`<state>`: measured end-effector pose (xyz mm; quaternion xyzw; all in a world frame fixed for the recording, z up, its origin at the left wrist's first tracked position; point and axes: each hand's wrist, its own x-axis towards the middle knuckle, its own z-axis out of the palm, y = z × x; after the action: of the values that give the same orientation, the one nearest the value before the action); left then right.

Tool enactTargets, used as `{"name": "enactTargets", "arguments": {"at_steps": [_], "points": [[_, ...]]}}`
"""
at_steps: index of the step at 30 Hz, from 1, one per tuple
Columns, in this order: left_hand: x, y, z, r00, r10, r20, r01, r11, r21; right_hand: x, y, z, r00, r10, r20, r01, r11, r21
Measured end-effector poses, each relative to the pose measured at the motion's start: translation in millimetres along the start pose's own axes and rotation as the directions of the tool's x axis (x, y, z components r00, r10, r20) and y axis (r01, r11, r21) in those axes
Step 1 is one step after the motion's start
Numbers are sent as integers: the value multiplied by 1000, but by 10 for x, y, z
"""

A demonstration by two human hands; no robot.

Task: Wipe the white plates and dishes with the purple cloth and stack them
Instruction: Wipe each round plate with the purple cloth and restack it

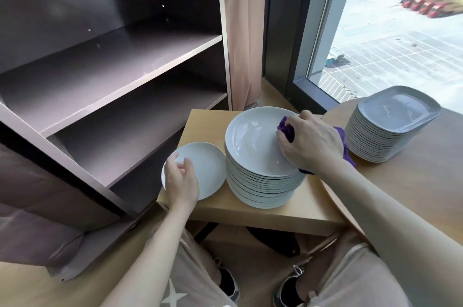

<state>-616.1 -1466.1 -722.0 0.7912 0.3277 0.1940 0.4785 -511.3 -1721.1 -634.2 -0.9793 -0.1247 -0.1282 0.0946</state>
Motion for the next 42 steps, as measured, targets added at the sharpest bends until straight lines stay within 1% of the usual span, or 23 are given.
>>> {"name": "enactTargets", "arguments": {"at_steps": [1, 2, 4, 6, 8, 10, 11, 14, 20, 23, 28, 33, 36, 38, 40, 42], "points": [[-8, 194, 59, 993, 81, 85, -76, 995, -59, 10, -14, -5, 1000, -14, 23, 14, 1000, -11], [0, 385, 132, 976, 138, 168, -118, 985, -123, 19, -24, -10, 998, -33, 49, 34, 999, -25], [24, 727, 290, 932, 193, 306, -129, 968, -217, 35, -28, -14, 993, -72, 94, 77, 995, -58], [41, 926, 442, 902, 208, 379, -105, 956, -275, 53, -10, -11, 987, -93, 128, 104, 991, -84], [66, 949, 561, 904, 180, 388, -33, 934, -355, 81, 2, 10, 985, -95, 141, 108, 990, -91], [65, 863, 608, 915, 107, 390, 73, 905, -420, 122, -9, 51, 990, -79, 120, 91, 991, -101], [58, 809, 609, 917, 86, 390, 100, 896, -432, 151, -20, 75, 992, -70, 104, 81, 990, -112], [86, 728, 624, 911, 80, 405, 122, 885, -450, 254, -68, 138, 995, -56, 83, 68, 985, -158], [111, 665, 622, 866, 126, 485, 132, 876, -464, 433, -194, 249, 992, -114, 59, 124, 973, -194], [107, 635, 642, 862, 131, 489, 145, 862, -486, 466, -279, 319, 990, -135, 40, 140, 971, -194], [108, 605, 658, 867, 145, 476, 113, 874, -473, 487, -437, 384, 986, -166, 8, 166, 981, -102], [75, 651, 625, 879, 163, 448, 63, 892, -448, 398, -563, 353, 971, -233, 49, 233, 973, 2], [69, 694, 622, 872, 198, 447, 28, 893, -450, 263, -771, 293, 953, -292, 85, 276, 948, 159], [69, 695, 615, 876, 190, 443, 23, 902, -431, 163, -831, 262, 942, -317, 110, 278, 920, 276], [68, 679, 600, 884, 161, 438, 31, 916, -400, 82, -768, 198, 925, -344, 159, 268, 890, 369], [67, 664, 587, 882, 151, 446, 32, 926, -376, 30, -656, 84, 894, -387, 225, 268, 866, 423]]}}
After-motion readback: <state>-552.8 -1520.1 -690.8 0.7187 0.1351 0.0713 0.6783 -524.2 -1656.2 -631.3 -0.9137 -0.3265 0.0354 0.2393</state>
